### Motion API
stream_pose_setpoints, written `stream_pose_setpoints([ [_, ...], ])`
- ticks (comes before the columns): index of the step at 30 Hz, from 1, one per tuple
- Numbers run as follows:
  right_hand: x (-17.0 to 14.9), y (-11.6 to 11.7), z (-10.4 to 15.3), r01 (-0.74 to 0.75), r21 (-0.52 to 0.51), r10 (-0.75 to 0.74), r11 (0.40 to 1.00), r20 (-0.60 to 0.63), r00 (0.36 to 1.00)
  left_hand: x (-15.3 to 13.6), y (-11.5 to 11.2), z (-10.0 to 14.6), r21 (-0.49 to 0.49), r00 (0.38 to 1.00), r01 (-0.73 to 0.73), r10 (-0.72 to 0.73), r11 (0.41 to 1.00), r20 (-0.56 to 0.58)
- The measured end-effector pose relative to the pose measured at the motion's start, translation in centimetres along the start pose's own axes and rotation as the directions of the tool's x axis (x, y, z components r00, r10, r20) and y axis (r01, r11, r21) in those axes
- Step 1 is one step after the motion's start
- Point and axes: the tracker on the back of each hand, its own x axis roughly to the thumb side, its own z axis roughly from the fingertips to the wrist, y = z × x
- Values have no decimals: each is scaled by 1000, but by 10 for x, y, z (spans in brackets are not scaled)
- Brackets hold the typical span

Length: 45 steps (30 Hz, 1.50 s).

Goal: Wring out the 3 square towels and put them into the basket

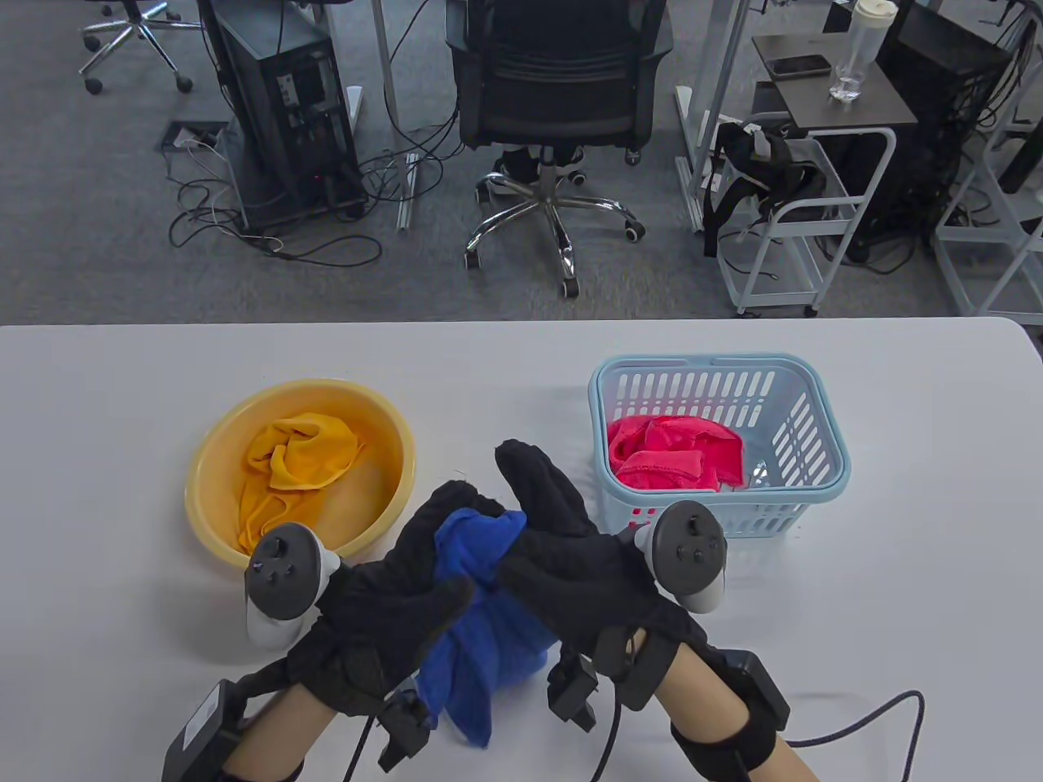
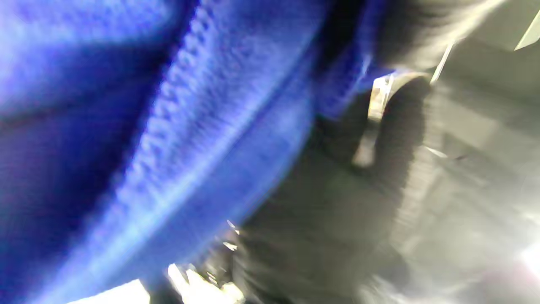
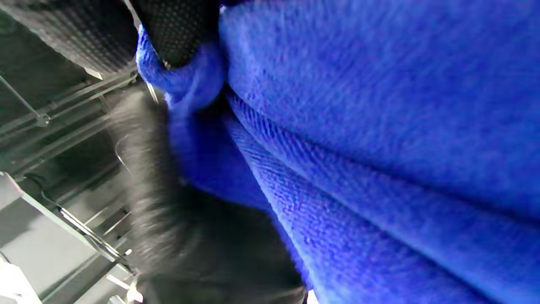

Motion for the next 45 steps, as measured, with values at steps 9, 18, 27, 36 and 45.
stream_pose_setpoints([
  [9,-20,-20,60,-246,-154,236,957,-83,968,-40,34,-2,157,945,-327,318,932,82],
  [18,-103,37,47,-266,30,267,964,-141,953,-25,-43,-12,-148,755,-624,641,767,139],
  [27,-98,-30,83,-221,-293,186,930,-144,972,-27,-7,-5,-132,847,-503,518,854,121],
  [36,-28,-7,82,-895,-358,962,266,32,273,-106,-66,-14,-506,660,-729,668,460,-343],
  [45,-21,8,81,-900,-422,994,113,59,97,-114,-77,-15,-469,820,-572,460,673,-341],
])
